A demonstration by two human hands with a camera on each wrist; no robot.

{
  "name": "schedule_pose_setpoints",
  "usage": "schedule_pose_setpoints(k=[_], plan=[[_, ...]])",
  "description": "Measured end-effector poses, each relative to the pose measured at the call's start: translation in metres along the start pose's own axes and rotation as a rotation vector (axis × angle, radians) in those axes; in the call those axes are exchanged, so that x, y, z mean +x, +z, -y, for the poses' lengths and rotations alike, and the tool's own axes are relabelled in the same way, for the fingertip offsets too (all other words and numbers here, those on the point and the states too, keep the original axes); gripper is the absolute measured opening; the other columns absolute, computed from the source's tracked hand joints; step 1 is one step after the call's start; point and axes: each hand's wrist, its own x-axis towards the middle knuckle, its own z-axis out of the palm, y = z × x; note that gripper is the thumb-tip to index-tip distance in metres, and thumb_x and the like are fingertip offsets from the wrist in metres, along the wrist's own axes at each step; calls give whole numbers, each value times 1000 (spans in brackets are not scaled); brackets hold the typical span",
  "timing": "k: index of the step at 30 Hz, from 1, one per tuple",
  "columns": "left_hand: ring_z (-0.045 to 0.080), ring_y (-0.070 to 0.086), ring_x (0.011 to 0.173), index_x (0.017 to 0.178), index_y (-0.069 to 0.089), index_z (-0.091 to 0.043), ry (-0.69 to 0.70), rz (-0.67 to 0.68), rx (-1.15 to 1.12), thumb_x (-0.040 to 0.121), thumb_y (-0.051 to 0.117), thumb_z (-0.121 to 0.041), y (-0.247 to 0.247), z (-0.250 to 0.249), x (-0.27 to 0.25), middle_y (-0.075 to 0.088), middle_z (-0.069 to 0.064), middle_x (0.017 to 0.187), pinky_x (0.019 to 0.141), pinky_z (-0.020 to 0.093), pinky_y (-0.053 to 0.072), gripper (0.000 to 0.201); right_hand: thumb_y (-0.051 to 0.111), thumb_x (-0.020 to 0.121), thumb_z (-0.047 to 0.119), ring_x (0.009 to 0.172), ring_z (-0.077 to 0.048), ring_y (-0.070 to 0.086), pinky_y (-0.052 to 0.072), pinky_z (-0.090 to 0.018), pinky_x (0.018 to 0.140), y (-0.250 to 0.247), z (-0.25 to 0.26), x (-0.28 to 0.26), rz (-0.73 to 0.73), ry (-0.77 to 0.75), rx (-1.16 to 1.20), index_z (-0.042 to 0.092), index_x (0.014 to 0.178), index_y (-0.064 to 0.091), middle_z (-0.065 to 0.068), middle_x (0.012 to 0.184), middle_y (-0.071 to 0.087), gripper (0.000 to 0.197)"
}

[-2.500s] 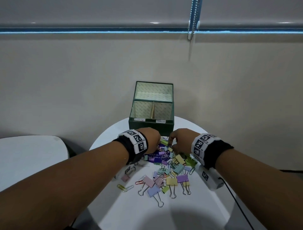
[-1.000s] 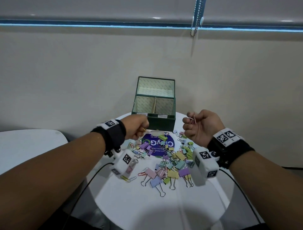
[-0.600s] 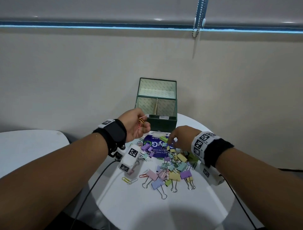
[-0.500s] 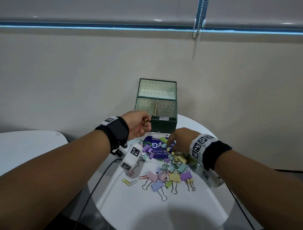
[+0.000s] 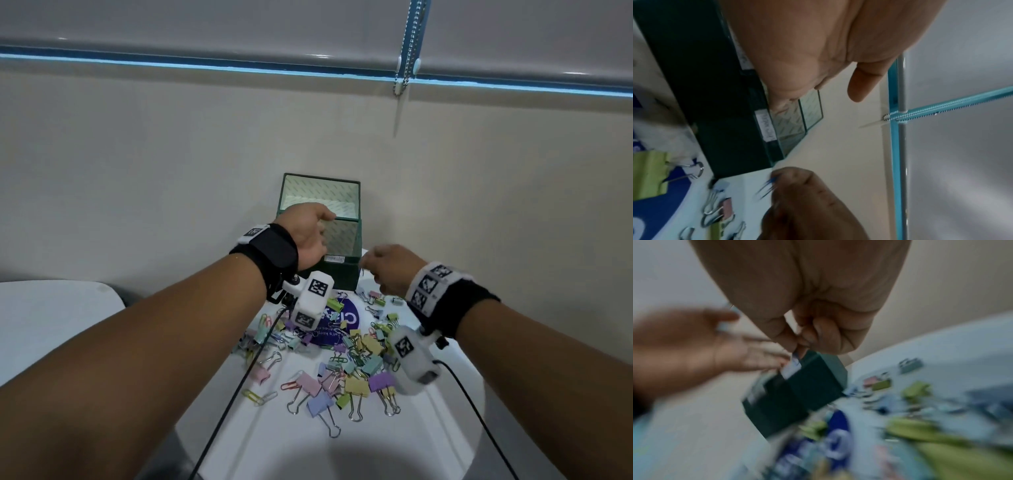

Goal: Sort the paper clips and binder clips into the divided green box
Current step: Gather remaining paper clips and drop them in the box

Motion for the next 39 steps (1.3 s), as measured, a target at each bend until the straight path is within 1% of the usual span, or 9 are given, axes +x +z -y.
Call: schedule_pose_setpoints(k=[6,10,13,16,20,22,25,30,39], plan=[[29,29,145,145,44,-13,158,-106,67,91,38,5,-25,-4,-31,33,20,154,117,40,28,57,45,101,4,56,-12,44,45,-19,48,-5,24,15,-40,253,829,4,90,58,-6,72,48,17],[21,57,105,115,65,-14,184,-205,562,93,43,2,-57,0,-57,61,12,116,97,33,46,34,50,101,14,86,-22,53,57,-33,85,-1,38,16,13,205,1240,2,103,54,-12,94,50,13],[16,58,110,112,68,-24,113,-215,985,90,46,-6,-80,4,-77,64,1,120,96,30,46,36,41,106,30,110,-28,56,46,-43,99,4,49,4,187,113,1282,0,128,49,-15,116,57,38],[15,52,123,125,62,-27,74,-182,1278,95,45,-7,-97,11,-97,55,-3,136,95,25,40,40,40,106,35,139,-35,39,38,-46,104,10,51,-2,187,50,1294,8,152,28,-20,154,34,55],[20,50,125,135,56,-26,18,-223,1548,96,47,-12,-113,26,-110,48,2,141,102,29,41,42,51,99,33,136,-37,45,46,-48,104,11,44,6,155,34,1332,12,148,38,-22,155,35,55],[20,49,128,140,51,-26,-32,-224,1645,95,50,-14,-117,34,-111,46,2,144,104,29,41,47,54,98,24,120,-31,59,53,-42,96,9,42,8,56,15,1167,7,138,51,-21,145,49,43],[21,46,133,146,45,-25,-86,-179,1748,94,55,-20,-119,47,-109,44,4,148,104,28,38,53,52,99,9,99,-23,65,58,-32,85,9,38,-2,-66,-120,487,6,115,63,-22,130,61,19],[22,53,125,144,49,-28,-56,-113,1764,93,54,-13,-113,57,-104,52,5,139,100,28,42,53,58,98,25,89,-12,67,54,-27,81,19,14,-44,150,-288,-569,26,97,66,7,98,70,9],[18,57,114,126,62,-28,22,-194,1708,92,57,-12,-104,65,-95,63,-1,125,93,27,46,38,56,92,10,125,-17,54,45,-36,106,94,32,-55,362,-572,-967,37,129,63,10,137,57,47]])
